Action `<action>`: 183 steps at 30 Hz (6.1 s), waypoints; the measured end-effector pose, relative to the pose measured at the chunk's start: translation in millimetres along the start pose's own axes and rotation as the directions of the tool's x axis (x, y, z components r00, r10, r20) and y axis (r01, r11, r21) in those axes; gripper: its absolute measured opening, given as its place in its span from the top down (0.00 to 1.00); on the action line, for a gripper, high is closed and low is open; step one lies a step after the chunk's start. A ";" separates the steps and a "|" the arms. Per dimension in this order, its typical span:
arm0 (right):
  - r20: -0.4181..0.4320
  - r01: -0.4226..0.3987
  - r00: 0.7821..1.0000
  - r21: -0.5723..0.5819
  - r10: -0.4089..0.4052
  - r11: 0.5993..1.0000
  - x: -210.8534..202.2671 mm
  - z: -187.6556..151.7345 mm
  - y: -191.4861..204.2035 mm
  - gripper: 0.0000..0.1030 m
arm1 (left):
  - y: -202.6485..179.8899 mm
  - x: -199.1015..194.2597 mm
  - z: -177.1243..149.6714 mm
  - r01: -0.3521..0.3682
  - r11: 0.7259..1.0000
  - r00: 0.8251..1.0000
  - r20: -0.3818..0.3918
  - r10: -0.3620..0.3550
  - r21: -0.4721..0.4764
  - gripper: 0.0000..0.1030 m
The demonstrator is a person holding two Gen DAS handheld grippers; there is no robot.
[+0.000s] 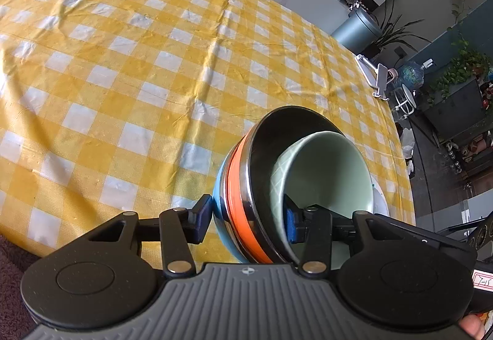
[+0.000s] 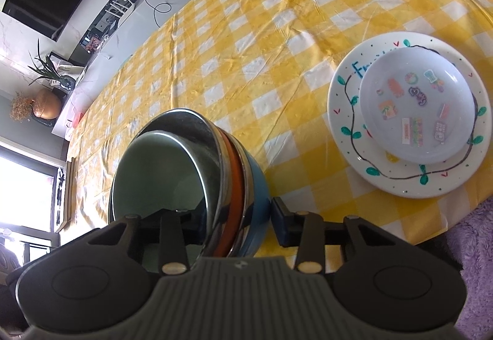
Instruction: Organize plates and bowls
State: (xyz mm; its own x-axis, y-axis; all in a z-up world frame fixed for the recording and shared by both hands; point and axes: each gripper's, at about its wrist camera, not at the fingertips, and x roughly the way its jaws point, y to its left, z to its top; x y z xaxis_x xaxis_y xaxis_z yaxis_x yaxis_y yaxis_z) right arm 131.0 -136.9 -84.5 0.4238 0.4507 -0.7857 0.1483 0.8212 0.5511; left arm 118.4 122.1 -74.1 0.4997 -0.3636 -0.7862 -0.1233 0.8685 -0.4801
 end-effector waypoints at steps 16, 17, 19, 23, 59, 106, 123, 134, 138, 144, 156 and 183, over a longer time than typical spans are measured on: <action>0.099 -0.063 0.994 0.074 0.056 0.995 -71.2 32.2 -60.8 0.64 | -94.0 6.2 2.5 0.087 0.988 0.996 0.024 -0.091 0.129 0.50; 0.107 -0.060 0.993 0.078 0.051 0.995 -76.3 34.9 -66.1 0.64 | -100.7 9.5 2.0 0.095 0.986 0.995 0.017 -0.098 0.138 0.50; 0.125 -0.052 0.991 0.086 0.041 0.995 -86.7 40.6 -77.6 0.64 | -114.2 17.2 0.8 0.113 0.982 0.993 0.001 -0.115 0.151 0.50; 0.150 -0.031 0.989 0.103 0.015 0.994 -104.0 51.0 -100.8 0.64 | -136.5 34.3 -1.9 0.145 0.975 0.989 -0.035 -0.142 0.166 0.50; 0.169 0.021 0.985 0.132 -0.043 0.991 -103.1 64.5 -139.8 0.46 | -151.6 77.0 -6.4 0.137 0.978 0.987 -0.102 -0.122 0.160 0.54; 0.699 0.500 0.709 -0.401 -0.096 0.768 -169.8 -140.7 -43.9 0.17 | -139.0 -80.9 -159.4 -0.292 0.760 0.846 0.527 -0.077 0.581 0.11; 0.635 0.420 0.763 -0.351 -0.116 0.837 -140.9 -148.3 -69.4 0.14 | -124.9 -38.7 -183.9 -0.431 0.699 0.855 0.506 0.115 0.570 0.11; 0.618 0.412 0.776 -0.343 -0.128 0.844 -138.1 -147.6 -71.7 0.12 | -125.9 -42.1 -188.2 -0.440 0.689 0.850 0.515 0.111 0.576 0.11; 0.617 0.411 0.776 -0.338 -0.130 0.847 -137.9 -146.6 -73.0 0.12 | -124.6 -42.7 -186.5 -0.445 0.694 0.846 0.519 0.119 0.566 0.11; 0.616 0.414 0.777 -0.339 -0.134 0.845 -136.5 -146.3 -73.5 0.12 | -123.2 -43.0 -185.5 -0.451 0.694 0.844 0.520 0.128 0.561 0.11; 0.614 0.416 0.777 -0.338 -0.137 0.844 -135.7 -146.0 -74.0 0.11 | -120.9 -42.6 -184.7 -0.458 0.693 0.843 0.520 0.139 0.557 0.11; 0.613 0.416 0.778 -0.338 -0.137 0.844 -136.4 -145.6 -73.3 0.11 | -120.8 -43.4 -184.2 -0.457 0.693 0.843 0.520 0.138 0.558 0.11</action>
State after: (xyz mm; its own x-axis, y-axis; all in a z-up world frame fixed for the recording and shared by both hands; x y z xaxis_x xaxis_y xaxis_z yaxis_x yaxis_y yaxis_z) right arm -67.8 -207.6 -58.7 0.8572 0.0232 -0.5145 -0.0009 0.9991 0.0436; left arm -46.3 -29.1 -53.6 0.8501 -0.0117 -0.5266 0.1643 0.9557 0.2441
